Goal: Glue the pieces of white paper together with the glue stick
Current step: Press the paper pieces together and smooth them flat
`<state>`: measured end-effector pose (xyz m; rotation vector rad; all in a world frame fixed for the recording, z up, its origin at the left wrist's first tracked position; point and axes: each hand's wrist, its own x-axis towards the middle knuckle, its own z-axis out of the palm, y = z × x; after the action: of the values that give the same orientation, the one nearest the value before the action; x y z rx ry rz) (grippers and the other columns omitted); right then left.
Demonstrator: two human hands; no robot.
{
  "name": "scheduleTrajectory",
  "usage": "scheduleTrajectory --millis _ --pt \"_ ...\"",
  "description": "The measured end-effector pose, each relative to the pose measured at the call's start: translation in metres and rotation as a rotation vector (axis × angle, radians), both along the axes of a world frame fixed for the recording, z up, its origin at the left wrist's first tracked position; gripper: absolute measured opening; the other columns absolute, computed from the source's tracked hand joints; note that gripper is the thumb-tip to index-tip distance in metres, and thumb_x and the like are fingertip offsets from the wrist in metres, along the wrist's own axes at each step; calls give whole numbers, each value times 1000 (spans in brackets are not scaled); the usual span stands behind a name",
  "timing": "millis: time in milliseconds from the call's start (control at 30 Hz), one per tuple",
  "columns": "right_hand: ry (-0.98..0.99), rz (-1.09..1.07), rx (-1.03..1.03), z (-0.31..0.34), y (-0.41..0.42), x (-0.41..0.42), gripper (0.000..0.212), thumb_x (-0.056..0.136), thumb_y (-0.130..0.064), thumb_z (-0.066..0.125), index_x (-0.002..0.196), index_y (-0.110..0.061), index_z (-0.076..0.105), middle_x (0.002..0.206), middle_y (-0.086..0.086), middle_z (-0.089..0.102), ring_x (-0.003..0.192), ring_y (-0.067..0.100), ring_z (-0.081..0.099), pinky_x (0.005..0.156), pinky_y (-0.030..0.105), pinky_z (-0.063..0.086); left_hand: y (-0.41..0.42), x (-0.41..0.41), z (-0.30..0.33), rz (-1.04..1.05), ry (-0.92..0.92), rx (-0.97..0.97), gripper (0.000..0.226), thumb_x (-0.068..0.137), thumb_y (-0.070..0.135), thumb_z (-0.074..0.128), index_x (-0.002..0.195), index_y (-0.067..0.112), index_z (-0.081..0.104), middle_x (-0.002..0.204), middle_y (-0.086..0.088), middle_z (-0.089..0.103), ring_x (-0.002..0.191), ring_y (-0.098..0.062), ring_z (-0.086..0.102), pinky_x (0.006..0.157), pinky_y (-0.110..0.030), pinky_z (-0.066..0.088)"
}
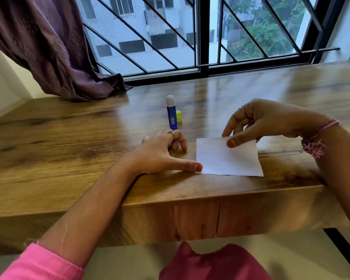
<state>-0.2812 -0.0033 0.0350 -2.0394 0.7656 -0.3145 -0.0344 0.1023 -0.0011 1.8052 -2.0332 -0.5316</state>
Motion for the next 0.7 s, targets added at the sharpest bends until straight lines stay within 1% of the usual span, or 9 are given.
scheduleTrajectory --millis 167,367,700 --pt "-3 0 0 0 0 0 27 62 -23 82 87 -16 75 77 9 75 67 17 72 51 19 51 0 1 -1 0 -6 -9 66 42 85 61 87 37 55 85 14 51 74 6 45 67 -29 30" --pt "-4 2 -8 0 1 -1 28 61 -23 82 87 -16 75 74 7 74 62 12 70 49 17 49 -1 1 -1 0 -17 -6 64 44 85 61 87 38 54 85 14 51 78 0 47 68 -29 31" --pt "5 2 -31 -1 1 -2 32 58 -31 83 87 -21 75 74 2 73 60 6 67 49 14 47 2 1 0 -2 -7 -31 61 47 83 64 87 37 55 85 12 52 71 0 46 66 -28 30"
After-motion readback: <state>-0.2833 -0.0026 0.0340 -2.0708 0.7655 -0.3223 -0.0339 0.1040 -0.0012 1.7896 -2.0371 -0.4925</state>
